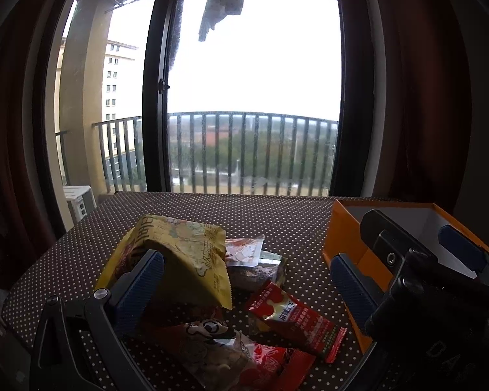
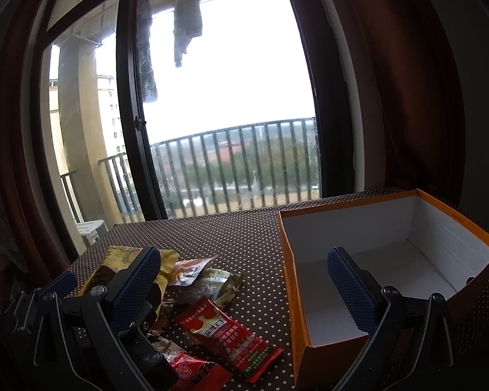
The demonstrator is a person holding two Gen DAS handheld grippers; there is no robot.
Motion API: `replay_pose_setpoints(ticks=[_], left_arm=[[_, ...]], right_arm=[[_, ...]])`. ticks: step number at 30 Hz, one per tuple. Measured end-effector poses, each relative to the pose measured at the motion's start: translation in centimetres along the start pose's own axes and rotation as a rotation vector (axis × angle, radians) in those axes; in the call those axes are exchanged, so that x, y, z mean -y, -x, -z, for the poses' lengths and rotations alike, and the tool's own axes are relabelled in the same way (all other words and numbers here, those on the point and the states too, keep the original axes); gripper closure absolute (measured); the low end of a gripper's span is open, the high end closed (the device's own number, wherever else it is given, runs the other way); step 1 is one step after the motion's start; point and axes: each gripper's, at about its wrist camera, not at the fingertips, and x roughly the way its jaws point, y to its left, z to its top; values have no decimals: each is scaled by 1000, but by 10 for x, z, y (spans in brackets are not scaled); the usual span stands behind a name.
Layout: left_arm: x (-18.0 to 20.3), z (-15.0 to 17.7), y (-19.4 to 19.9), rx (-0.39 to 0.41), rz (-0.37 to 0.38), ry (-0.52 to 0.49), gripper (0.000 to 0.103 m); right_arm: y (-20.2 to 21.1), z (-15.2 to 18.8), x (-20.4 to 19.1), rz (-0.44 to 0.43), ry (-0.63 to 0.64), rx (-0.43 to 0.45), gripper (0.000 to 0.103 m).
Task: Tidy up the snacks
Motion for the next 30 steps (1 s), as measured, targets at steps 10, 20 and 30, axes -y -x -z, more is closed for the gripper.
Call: replay_pose_setpoints(ticks=[10, 20, 30], left_arm=[[1, 1, -1, -2, -15, 1, 1], [1, 1, -2, -14, -16, 6, 1], [3, 0, -2, -22, -15, 2, 1]], right_arm=[[-1, 2, 1, 12, -7, -9, 0], [-2, 2, 3, 13, -19, -24, 0], [-2, 2, 2, 19, -12, -22, 0]])
